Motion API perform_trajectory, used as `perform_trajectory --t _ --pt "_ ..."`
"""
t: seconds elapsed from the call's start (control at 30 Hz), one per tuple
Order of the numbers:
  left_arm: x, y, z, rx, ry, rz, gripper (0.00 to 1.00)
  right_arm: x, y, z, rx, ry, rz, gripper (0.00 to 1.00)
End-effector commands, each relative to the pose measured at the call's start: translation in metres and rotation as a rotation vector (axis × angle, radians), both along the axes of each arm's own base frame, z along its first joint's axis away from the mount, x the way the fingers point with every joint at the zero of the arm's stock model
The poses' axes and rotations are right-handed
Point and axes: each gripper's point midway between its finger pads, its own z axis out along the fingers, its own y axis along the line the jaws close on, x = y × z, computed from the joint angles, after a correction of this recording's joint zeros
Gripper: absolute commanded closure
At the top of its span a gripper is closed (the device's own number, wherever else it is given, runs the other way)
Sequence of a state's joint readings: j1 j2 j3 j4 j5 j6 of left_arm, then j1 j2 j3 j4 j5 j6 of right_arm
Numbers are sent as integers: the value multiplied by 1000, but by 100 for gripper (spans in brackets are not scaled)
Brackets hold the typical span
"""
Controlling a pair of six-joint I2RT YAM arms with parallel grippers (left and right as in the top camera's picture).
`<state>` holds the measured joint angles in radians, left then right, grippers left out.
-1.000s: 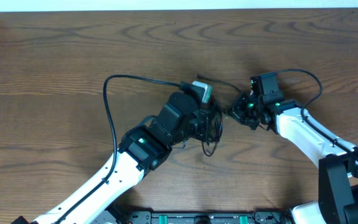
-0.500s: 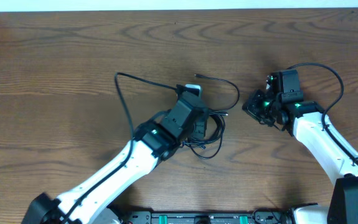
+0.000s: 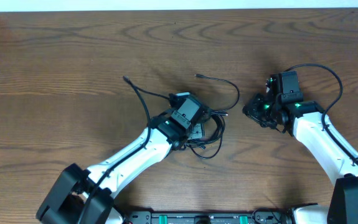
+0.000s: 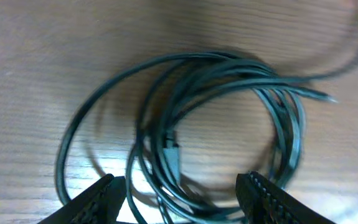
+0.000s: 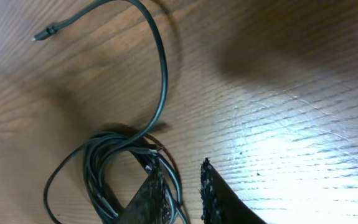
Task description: Untangle cables
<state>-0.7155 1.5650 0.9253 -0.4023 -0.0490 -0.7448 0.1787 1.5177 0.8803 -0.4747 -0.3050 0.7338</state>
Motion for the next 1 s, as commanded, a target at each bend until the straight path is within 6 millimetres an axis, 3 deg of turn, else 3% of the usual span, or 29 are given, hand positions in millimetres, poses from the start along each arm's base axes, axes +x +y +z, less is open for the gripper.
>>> perform_trajectory --t 0.0,0.17,0.23,0.33,0.73,0.8,0.87,0.97 --pt "5 12 -13 -20 46 202 37 -1 -2 0 -23 -8 12 81" --pt "3 14 -31 -23 97 293 39 -3 -3 -2 -30 0 10 81" --pt "-1 13 -39 -30 128 328 53 -3 -4 -2 -38 3 6 81" --pt "-4 15 -49 -40 169 412 60 -6 -8 -5 -59 16 -2 81" --pt "-7 21 -56 -37 183 505 61 -8 -12 -7 -83 20 5 79" --pt "-8 22 -59 -30 189 506 71 -8 -12 -7 -83 20 5 79" --pt "-10 24 -63 -22 200 519 88 -8 -12 -7 -85 19 4 78" --pt "-19 32 -66 -5 234 586 92 -7 -14 -7 -101 16 5 77"
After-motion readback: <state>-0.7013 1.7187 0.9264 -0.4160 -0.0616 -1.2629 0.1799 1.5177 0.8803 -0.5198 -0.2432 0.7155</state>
